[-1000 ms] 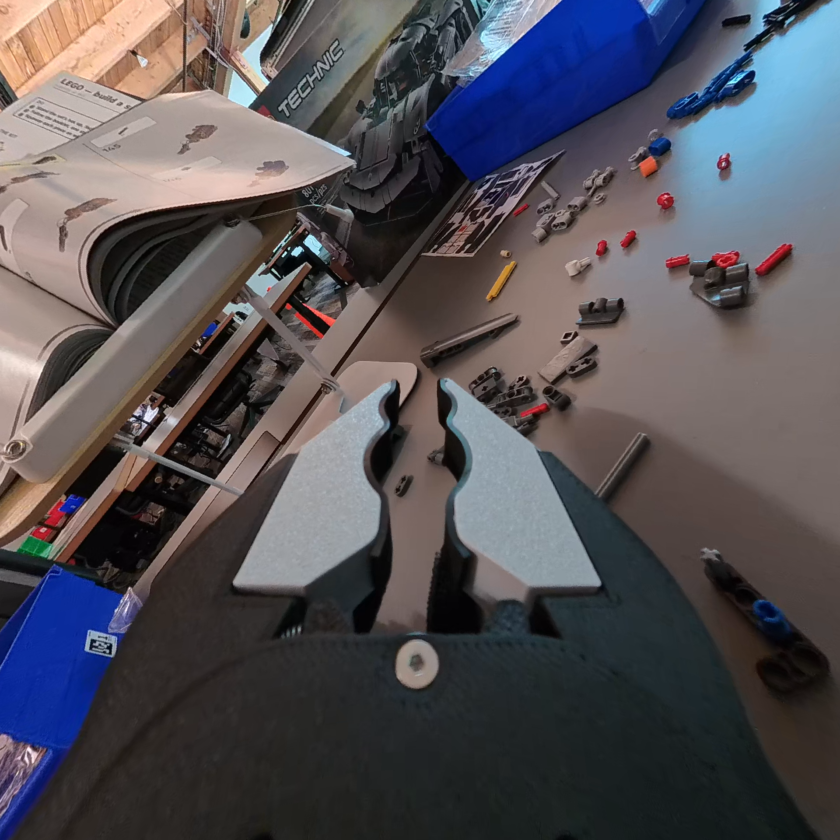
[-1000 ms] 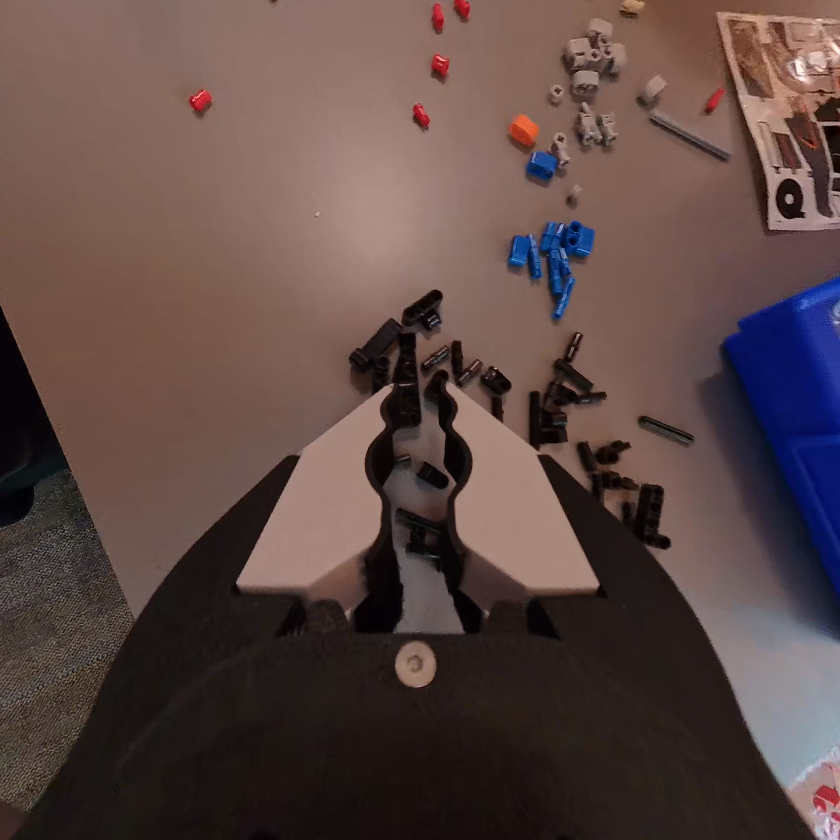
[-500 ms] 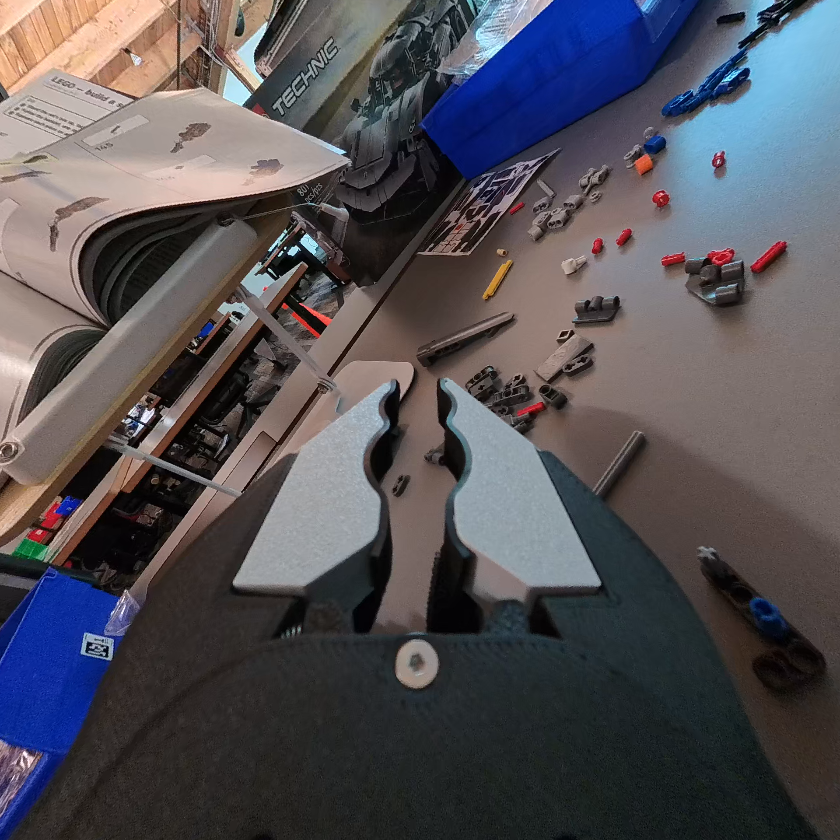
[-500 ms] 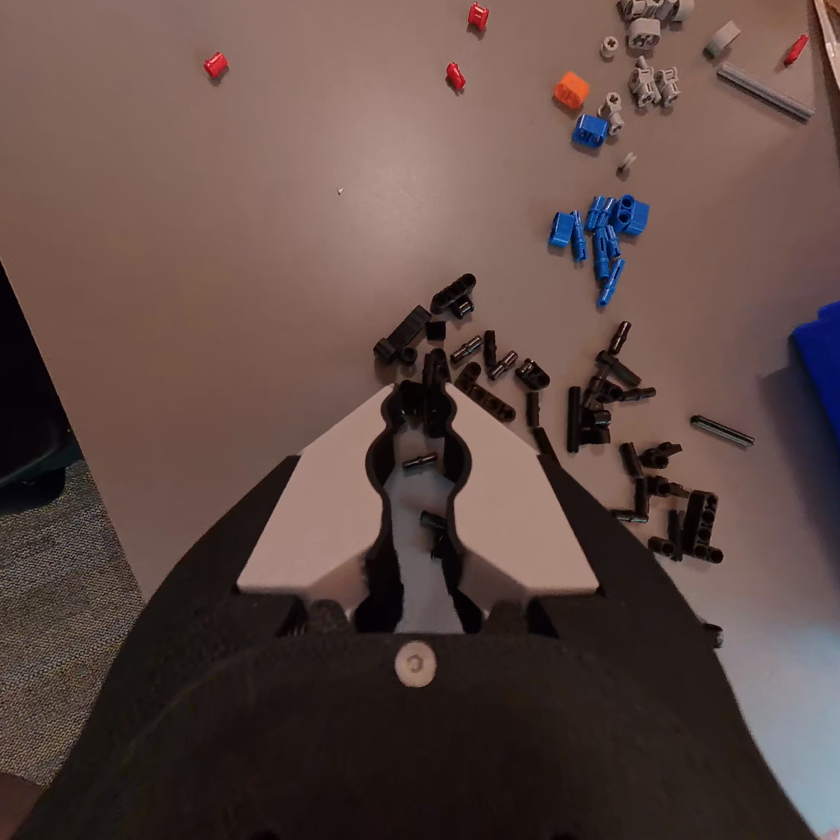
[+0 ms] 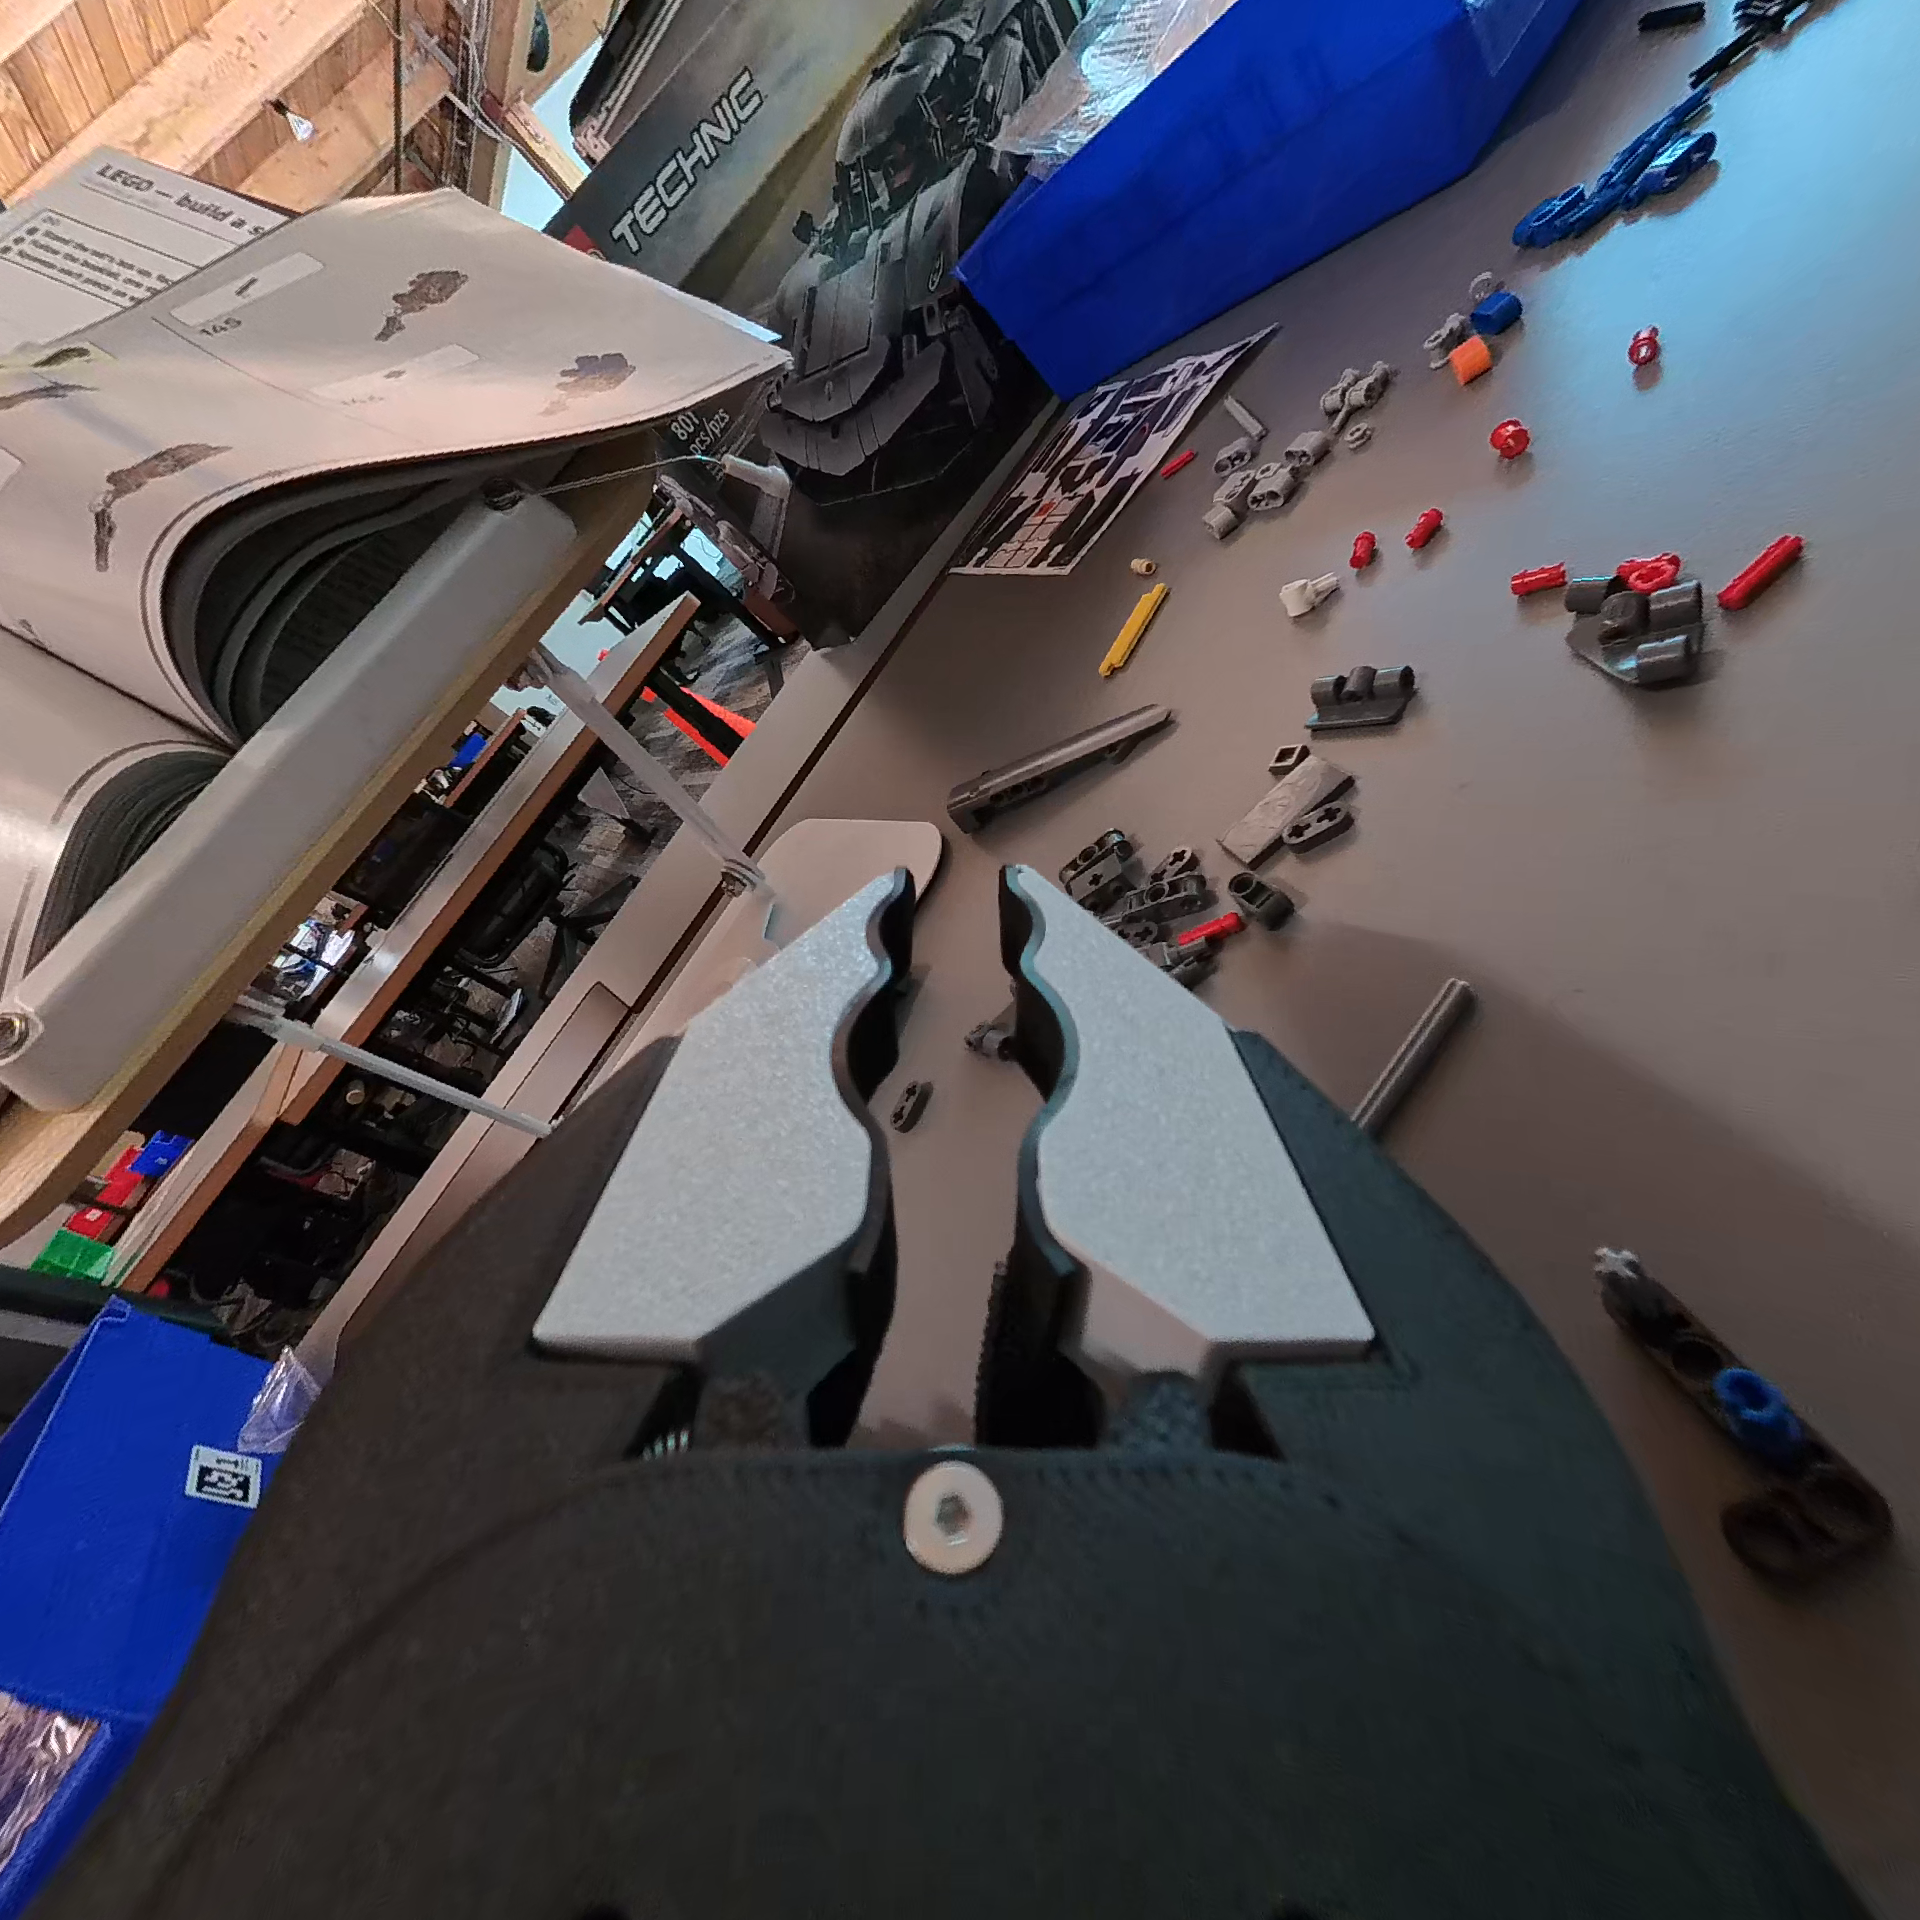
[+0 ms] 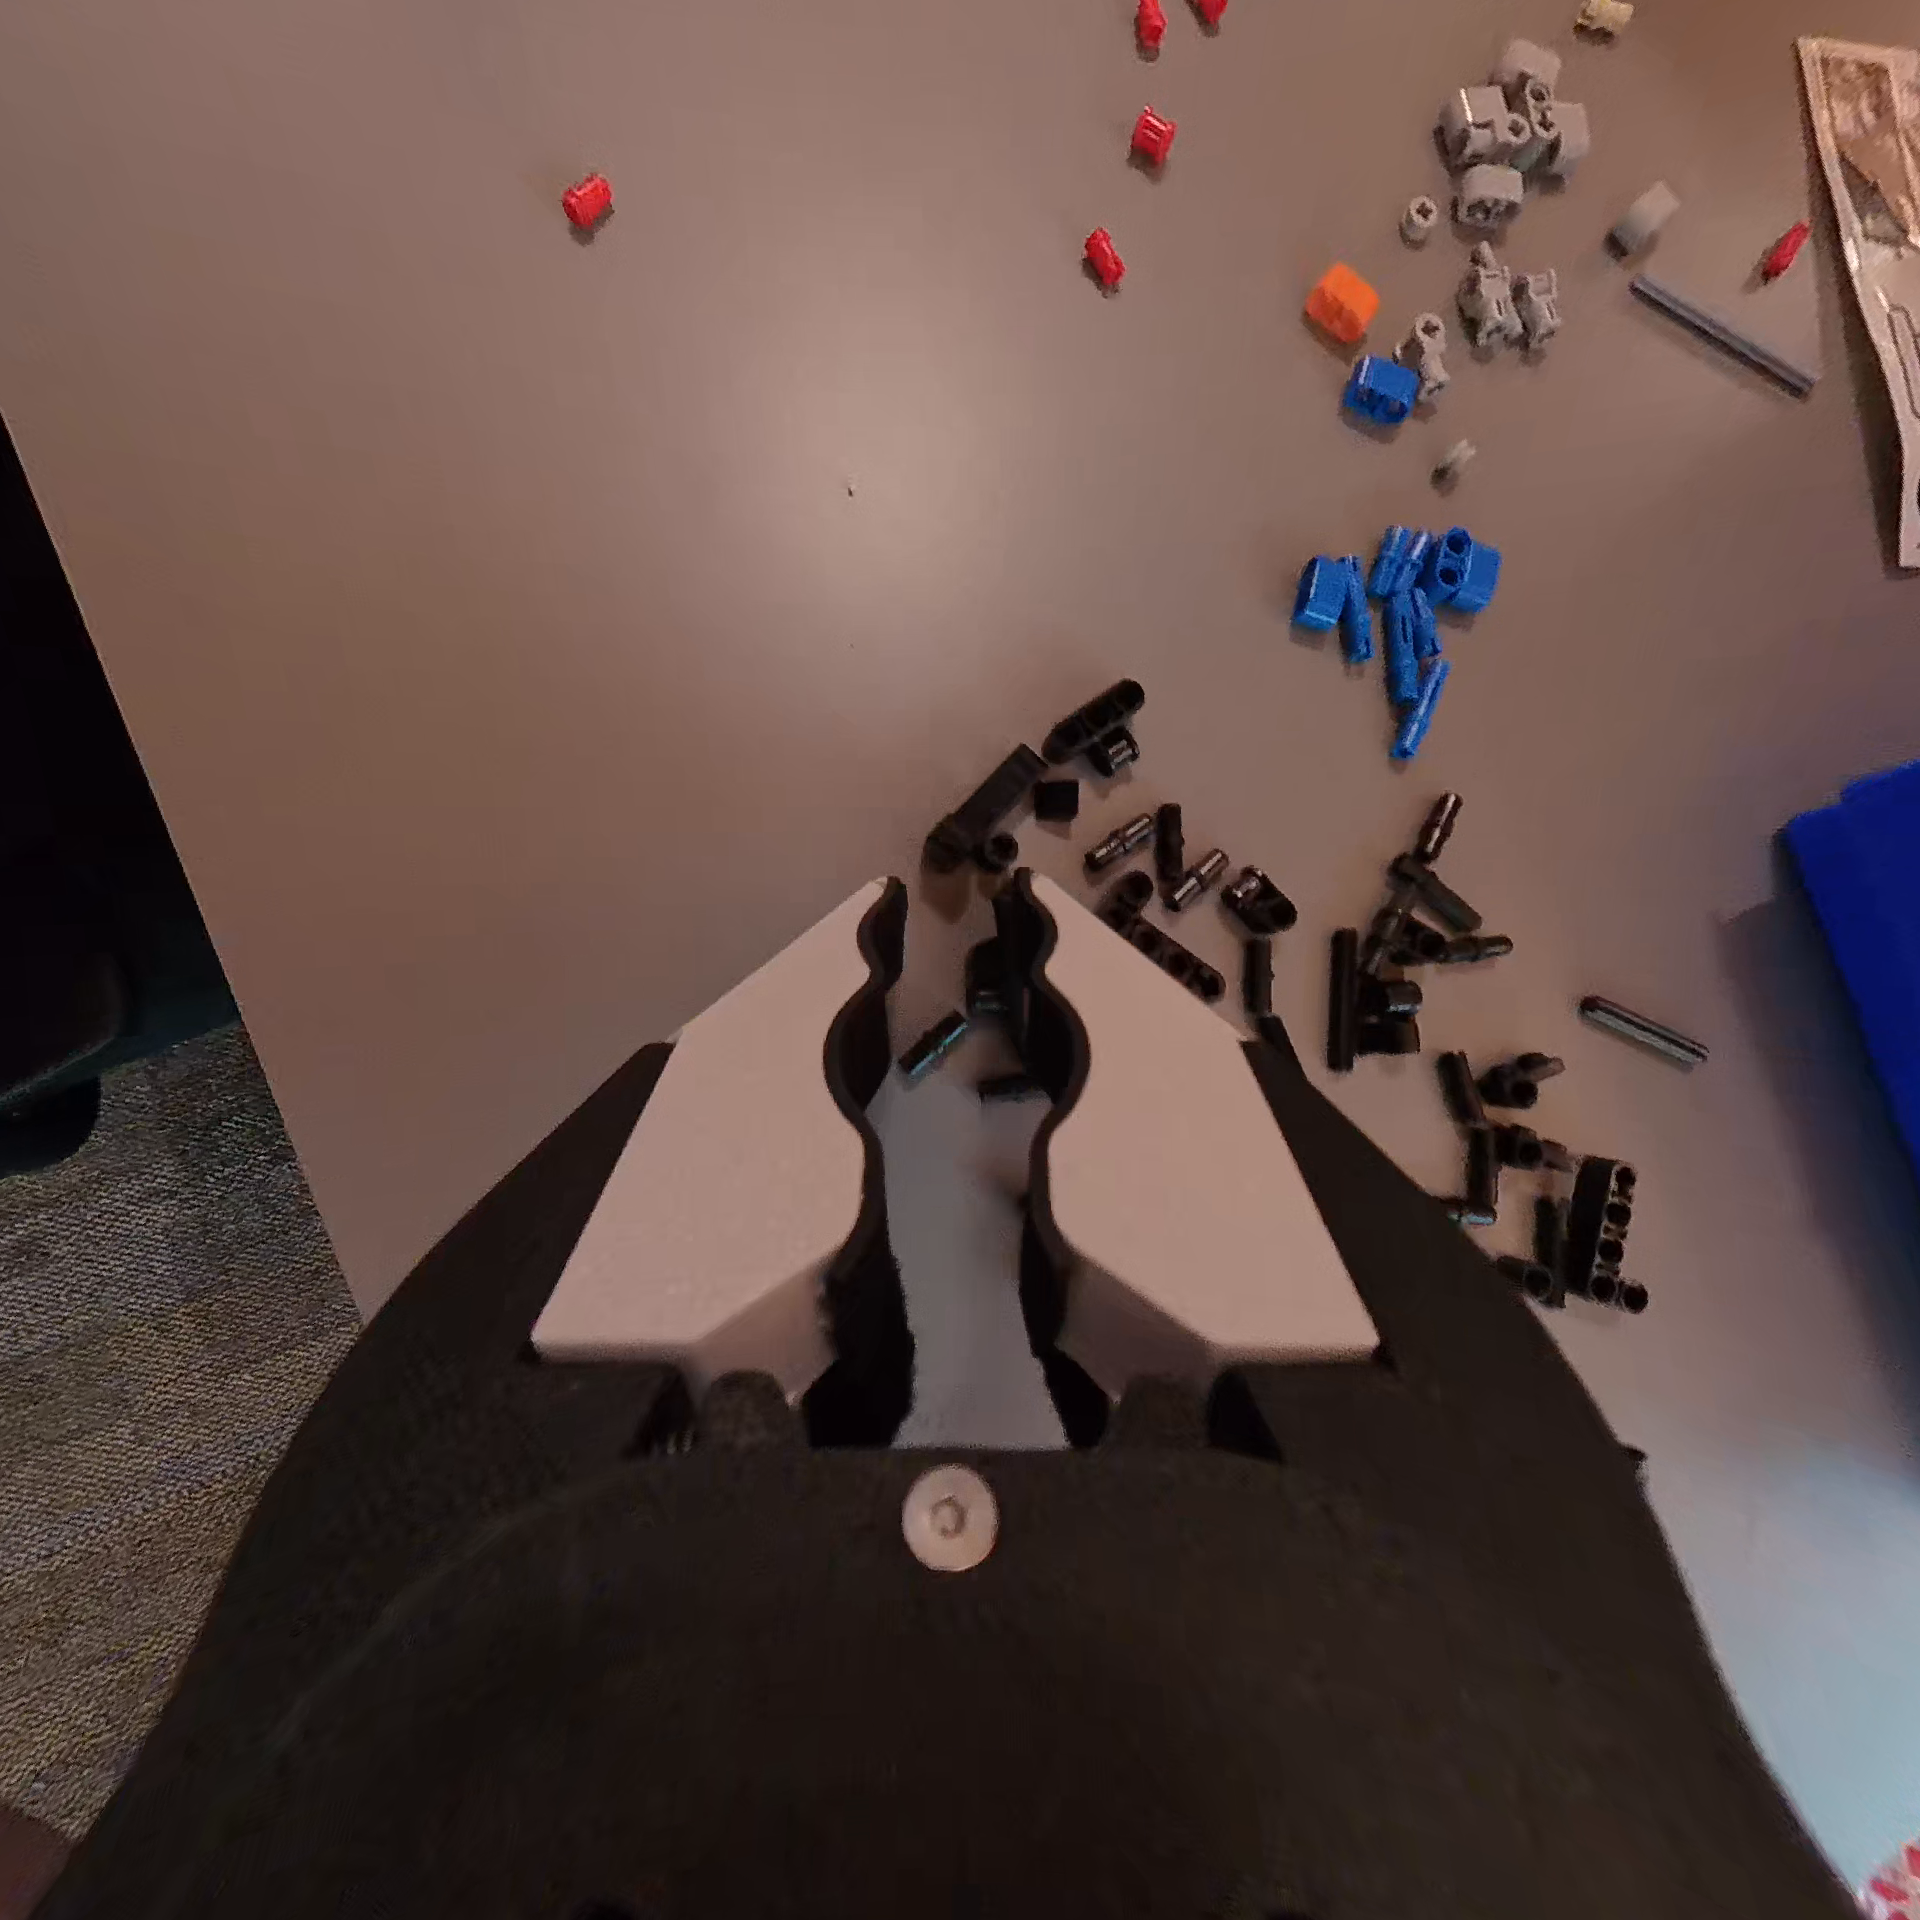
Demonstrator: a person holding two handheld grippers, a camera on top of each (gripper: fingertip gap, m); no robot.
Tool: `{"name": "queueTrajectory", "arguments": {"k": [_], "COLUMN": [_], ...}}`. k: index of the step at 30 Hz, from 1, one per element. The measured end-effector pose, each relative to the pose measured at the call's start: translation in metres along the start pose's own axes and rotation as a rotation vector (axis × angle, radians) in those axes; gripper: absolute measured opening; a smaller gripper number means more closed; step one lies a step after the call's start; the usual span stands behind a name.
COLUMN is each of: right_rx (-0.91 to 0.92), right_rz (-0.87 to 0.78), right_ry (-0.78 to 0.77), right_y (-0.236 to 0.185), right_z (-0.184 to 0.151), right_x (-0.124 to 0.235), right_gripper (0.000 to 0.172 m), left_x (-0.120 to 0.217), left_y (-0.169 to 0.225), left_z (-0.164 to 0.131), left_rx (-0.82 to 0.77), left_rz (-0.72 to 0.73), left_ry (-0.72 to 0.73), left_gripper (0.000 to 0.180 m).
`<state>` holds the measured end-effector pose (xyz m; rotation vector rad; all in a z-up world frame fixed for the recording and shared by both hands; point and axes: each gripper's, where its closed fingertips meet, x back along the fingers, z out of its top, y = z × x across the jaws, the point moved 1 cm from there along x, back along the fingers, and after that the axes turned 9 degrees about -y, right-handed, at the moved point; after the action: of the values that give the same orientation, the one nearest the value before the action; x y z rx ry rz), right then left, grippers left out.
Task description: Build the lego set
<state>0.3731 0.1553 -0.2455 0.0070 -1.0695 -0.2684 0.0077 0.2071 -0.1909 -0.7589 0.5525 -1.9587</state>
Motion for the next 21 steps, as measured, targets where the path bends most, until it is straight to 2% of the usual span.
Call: {"name": "queueTrajectory", "arguments": {"k": [9,15,21], "right_rx": [0.072,0.017,0.035], "right_rz": [0.054,-0.041,-0.026], "right_ry": [0.031,0.017,-0.038], "right_y": [-0.021,0.005,0.009], "right_z": [0.019,0.01,0.005], "right_x": [-0.012,-0.005,-0.012], "right_gripper": [0.015,0.013,0.011], "left_x": [0.0,0.0,0.0], "left_y": [0.001,0.001,0.002], "left_z": [0.0,0.0,0.0], "left_rx": [-0.002,-0.003,-0.007], "left_rz": [-0.006,-0.005,-0.006], "left_ry": [0.0,0.003,0.0], "left_gripper": [0.014,0.014,0.014]}}
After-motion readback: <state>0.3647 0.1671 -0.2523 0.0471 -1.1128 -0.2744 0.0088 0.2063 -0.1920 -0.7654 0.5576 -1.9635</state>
